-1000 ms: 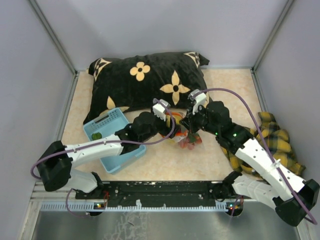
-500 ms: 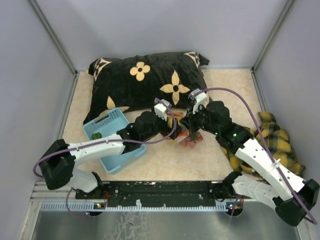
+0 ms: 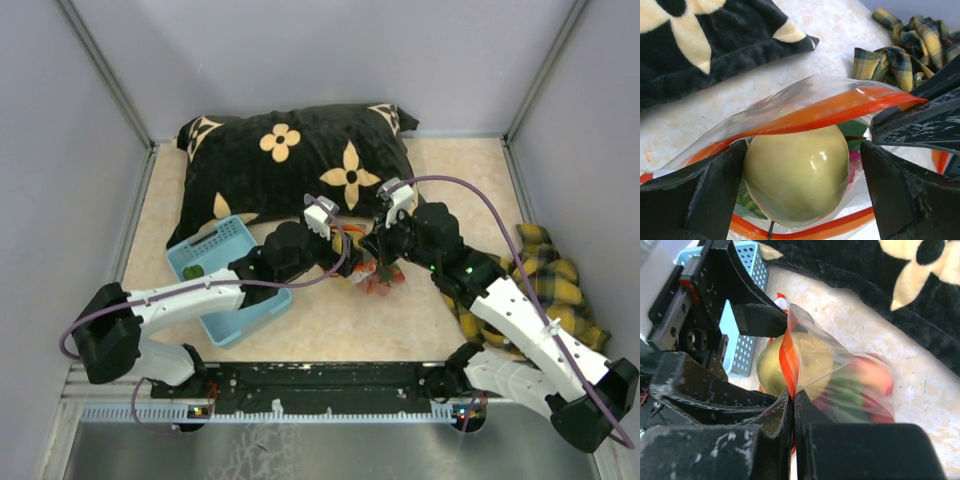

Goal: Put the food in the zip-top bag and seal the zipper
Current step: Place the fake fruit in the zipper food storage bag.

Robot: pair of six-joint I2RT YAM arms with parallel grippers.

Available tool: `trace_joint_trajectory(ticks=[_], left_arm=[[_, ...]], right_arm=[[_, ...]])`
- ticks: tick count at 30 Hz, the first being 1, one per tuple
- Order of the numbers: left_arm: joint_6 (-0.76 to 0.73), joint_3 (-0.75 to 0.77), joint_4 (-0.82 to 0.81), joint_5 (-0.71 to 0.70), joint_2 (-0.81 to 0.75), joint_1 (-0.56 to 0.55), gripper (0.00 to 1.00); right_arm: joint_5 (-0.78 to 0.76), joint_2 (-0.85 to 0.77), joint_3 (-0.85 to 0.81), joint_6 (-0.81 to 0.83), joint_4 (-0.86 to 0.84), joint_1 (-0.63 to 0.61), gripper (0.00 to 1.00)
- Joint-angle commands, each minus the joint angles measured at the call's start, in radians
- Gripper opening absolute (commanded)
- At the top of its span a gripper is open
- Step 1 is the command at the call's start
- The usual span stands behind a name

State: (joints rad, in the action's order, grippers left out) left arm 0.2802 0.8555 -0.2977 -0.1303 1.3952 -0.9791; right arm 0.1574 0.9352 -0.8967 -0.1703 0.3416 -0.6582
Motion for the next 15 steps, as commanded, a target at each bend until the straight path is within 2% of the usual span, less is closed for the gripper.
trace_joint_trajectory(ticks=[1, 15], left_arm=[[0.024, -0.001, -0.003, -0.007, -0.064, 0.003, 1.00], [0.070, 0.007, 0.065, 0.008, -0.131, 0.003, 1.00]], right_arm=[[0.002, -0.029, -0.008, -0.012, -0.105, -0.003, 0.00], [-0.003, -0.029, -0.004, -0.015, -0.109, -0.003, 0.00]])
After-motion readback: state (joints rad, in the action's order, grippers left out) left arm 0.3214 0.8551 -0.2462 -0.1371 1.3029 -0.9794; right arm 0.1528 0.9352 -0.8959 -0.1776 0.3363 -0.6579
